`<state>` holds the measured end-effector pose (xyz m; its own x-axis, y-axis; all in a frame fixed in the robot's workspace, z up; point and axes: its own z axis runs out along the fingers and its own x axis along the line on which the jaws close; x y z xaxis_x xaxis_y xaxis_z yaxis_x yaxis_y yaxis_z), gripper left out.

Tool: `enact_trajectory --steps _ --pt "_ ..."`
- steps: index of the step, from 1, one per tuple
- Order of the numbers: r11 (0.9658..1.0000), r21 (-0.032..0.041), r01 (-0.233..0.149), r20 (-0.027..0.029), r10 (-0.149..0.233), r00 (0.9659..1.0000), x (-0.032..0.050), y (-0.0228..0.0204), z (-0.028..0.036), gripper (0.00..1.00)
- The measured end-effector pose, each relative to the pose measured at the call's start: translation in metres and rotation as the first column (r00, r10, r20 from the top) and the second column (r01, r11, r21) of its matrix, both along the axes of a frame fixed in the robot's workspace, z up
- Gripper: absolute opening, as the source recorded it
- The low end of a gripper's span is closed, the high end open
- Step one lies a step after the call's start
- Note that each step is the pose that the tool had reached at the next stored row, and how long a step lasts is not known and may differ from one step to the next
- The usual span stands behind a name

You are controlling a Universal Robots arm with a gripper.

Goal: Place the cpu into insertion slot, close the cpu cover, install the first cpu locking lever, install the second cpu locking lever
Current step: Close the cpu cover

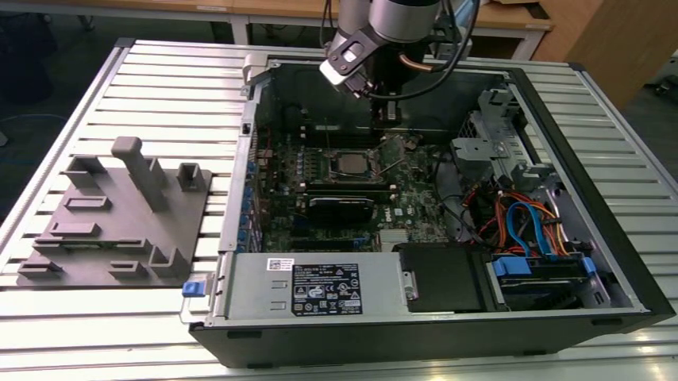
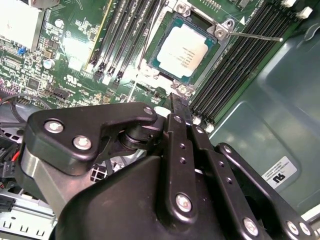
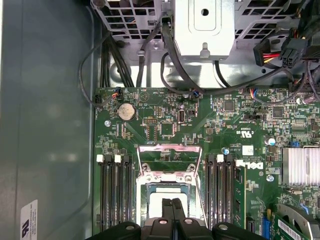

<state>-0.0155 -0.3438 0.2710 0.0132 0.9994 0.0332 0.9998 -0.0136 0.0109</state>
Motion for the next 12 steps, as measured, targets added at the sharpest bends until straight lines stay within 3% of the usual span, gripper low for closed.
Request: enact_trajectory --steps 5,12 --pt "1.0000 0.0000 0.000 -0.0001 0.000 1.0000 0.0019 0.0000 0.0000 0.10" --pt "1.0000 0.0000 0.000 -0.0035 0.000 1.0000 0.0105 0.0000 0.0000 0.10"
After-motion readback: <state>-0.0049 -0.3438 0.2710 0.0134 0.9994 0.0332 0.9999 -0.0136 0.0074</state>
